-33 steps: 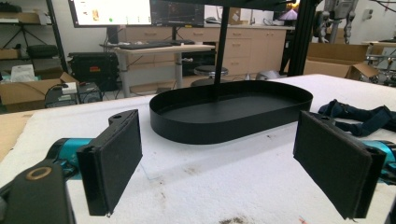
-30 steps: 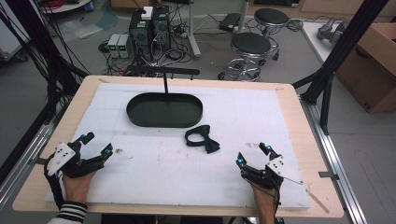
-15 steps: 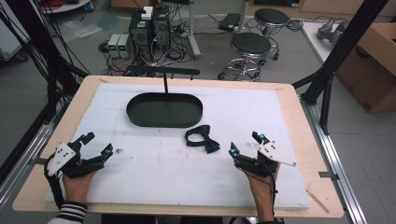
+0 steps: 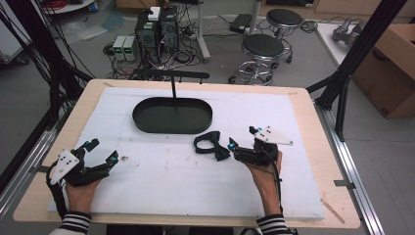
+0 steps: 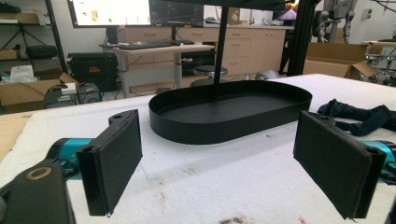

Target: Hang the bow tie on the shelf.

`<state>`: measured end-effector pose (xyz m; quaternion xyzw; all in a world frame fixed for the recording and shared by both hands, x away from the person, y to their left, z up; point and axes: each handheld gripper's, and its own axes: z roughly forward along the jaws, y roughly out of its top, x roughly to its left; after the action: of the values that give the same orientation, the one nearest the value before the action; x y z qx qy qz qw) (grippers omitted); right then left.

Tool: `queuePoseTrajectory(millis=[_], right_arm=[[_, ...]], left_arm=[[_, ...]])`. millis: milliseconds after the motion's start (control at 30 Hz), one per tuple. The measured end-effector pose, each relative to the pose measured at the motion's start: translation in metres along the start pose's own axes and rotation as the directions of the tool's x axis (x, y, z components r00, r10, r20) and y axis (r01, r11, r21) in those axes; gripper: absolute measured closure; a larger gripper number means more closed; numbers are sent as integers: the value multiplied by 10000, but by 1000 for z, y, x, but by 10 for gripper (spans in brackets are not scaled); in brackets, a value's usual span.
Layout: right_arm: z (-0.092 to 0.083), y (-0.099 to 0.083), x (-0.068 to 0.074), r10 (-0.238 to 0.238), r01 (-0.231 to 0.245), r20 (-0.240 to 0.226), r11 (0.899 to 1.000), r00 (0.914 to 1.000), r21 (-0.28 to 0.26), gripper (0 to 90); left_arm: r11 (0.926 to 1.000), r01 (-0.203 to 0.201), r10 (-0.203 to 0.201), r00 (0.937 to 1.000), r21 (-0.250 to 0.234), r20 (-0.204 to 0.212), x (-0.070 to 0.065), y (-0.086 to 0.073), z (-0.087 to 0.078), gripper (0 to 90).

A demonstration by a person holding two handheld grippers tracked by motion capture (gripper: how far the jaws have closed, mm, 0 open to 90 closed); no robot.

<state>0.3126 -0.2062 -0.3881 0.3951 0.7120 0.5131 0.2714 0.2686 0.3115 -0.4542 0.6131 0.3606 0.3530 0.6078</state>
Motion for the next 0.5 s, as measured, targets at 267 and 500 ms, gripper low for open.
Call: queuePoseTrajectory(millis=[267,500], right_arm=[[15,9,0,218,-154,-478,9913,9986,1305,310],[32,3,-1,631,-482,-496,9648,9968,2586,359]], left_arm=[[10000,-4,4,10000,9,-7,0,0,0,158],[10000,-48,48,10000,19,7,0,0,0,157]])
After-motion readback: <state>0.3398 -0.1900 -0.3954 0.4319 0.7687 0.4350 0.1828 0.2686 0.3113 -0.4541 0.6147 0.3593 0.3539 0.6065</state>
